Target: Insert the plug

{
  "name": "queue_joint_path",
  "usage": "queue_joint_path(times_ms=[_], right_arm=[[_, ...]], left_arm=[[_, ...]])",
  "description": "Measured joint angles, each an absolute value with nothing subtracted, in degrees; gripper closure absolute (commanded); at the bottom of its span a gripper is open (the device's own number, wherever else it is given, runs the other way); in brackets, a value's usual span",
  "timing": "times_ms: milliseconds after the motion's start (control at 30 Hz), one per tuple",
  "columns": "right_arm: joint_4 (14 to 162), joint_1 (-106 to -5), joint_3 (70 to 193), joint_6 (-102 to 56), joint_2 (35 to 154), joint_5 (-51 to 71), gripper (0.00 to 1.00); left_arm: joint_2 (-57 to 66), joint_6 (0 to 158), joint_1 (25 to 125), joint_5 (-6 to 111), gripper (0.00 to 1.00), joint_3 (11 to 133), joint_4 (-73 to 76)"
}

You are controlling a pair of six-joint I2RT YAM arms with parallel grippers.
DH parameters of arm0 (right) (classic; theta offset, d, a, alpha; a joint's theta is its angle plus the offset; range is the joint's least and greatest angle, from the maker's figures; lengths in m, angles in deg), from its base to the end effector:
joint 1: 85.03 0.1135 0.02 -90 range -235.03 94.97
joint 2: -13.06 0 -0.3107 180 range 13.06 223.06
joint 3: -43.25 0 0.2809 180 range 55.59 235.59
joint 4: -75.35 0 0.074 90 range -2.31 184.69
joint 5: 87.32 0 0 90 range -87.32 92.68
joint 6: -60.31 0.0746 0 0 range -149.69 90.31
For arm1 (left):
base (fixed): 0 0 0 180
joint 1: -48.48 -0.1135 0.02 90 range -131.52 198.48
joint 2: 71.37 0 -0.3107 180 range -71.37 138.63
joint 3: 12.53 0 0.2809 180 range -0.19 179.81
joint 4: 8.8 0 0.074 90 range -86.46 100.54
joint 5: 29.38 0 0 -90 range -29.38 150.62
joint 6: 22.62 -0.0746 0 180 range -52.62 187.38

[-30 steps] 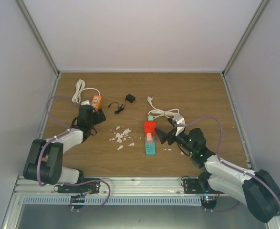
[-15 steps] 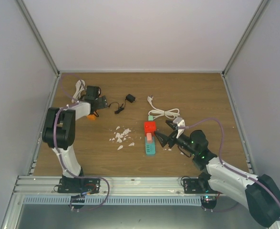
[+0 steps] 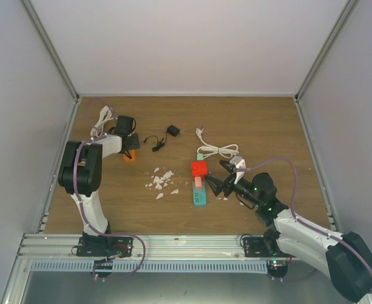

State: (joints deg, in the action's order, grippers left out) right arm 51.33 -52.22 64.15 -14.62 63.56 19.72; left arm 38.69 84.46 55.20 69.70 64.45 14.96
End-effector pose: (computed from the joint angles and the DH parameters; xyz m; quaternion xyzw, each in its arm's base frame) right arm 0.1657 0.1328 0.2004 -0.2113 0.7084 0.3699 0.5627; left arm 0.4410 -0.0401 0.1284 -0.1088 0.9495 0.0156 0.2940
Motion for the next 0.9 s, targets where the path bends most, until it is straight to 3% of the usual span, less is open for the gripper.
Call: queue_joint_path(times_ms=[100,167,533,700,900], right_arm=[[51.44,-52.22,64.15,-14.57,63.30,19.72,0.01],[51.50,-52.22,64.15,-14.53,63.17,19.72,0.01],[51.68,-52.15,64.15,-14.33,65.15,19.72,0.01],[51.83,-51.87,64.23,-14.31,67.27,19.63,0.00],[57.05,-51.43,70.35,-16.17,69.70,17.31,0.00]], left_arm=[[35.85,85.55,56.97,69.68,0.72,60.69,13.97],[32.85,86.58,58.98,70.29,0.74,56.49,13.14],[17.05,101.97,85.17,80.65,0.71,37.98,14.74],[15.52,110.56,91.42,87.08,0.71,34.96,14.59],[13.77,117.92,97.45,92.34,0.59,32.32,15.50]])
